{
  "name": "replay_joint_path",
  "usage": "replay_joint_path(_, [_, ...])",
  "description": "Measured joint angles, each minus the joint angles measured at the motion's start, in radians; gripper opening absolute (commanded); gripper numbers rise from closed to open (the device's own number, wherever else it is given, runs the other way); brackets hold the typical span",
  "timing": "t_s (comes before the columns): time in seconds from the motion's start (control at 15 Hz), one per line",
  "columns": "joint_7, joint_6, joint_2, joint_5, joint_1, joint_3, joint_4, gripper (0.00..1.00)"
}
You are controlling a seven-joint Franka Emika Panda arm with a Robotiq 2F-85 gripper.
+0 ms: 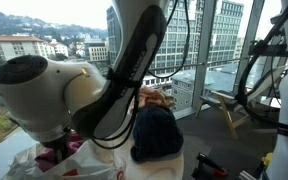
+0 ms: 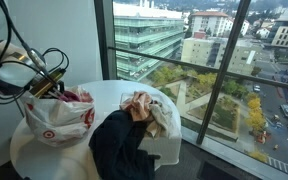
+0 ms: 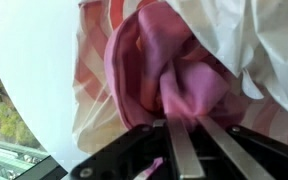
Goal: Remove all the laundry from the plastic and place it on top of the box
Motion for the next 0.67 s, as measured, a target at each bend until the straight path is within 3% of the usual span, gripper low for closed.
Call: replay_joint_path(0.67, [0.126,-0.140,-0.198,-0.127,0.013,-0.026,-0.007,0.11])
